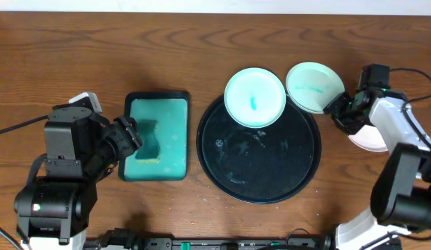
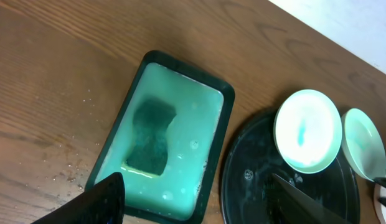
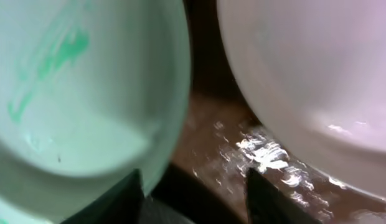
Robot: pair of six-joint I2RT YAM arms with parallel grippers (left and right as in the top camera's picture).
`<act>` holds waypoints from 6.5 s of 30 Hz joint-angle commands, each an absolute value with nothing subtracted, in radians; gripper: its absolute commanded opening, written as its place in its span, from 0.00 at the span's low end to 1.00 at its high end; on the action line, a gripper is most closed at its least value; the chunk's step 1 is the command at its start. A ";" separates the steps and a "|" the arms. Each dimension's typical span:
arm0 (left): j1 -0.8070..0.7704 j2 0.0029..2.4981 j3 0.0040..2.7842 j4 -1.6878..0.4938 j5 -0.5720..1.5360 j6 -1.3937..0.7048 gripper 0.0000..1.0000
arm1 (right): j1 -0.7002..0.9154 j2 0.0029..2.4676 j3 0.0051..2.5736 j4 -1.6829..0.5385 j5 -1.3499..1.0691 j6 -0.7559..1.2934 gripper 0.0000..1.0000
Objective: Clean dirty plates on tray and stack at the side
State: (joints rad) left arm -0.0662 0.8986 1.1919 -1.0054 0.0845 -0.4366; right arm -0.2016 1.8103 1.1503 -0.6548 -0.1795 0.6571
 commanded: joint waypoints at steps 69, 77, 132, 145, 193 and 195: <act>-0.062 0.894 1.214 -1.019 0.098 -0.423 0.71 | 0.318 1.811 0.884 0.001 -0.263 0.144 0.01; -0.062 0.894 1.214 -1.020 0.098 -0.423 0.71 | 0.272 1.723 0.885 -0.087 -0.025 0.400 0.01; -0.062 0.897 1.213 -1.021 0.097 -0.422 0.71 | 0.188 1.654 0.885 -0.200 -0.104 0.317 0.44; -0.062 1.058 1.212 -1.085 0.098 -0.395 0.71 | 0.192 1.439 0.833 -0.826 -0.130 0.215 0.40; -0.062 1.870 1.211 -0.928 0.257 -0.266 0.07 | 0.191 1.480 0.669 -0.486 -0.210 0.358 0.01; -0.063 1.829 1.221 -0.939 0.278 -0.266 0.07 | 0.191 1.480 0.669 -0.486 -0.210 0.358 0.01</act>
State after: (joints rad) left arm -0.0566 1.8931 1.1915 -0.9203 0.1459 -0.2832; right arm 0.1928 1.4769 0.6674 -0.4831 -0.2279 0.3710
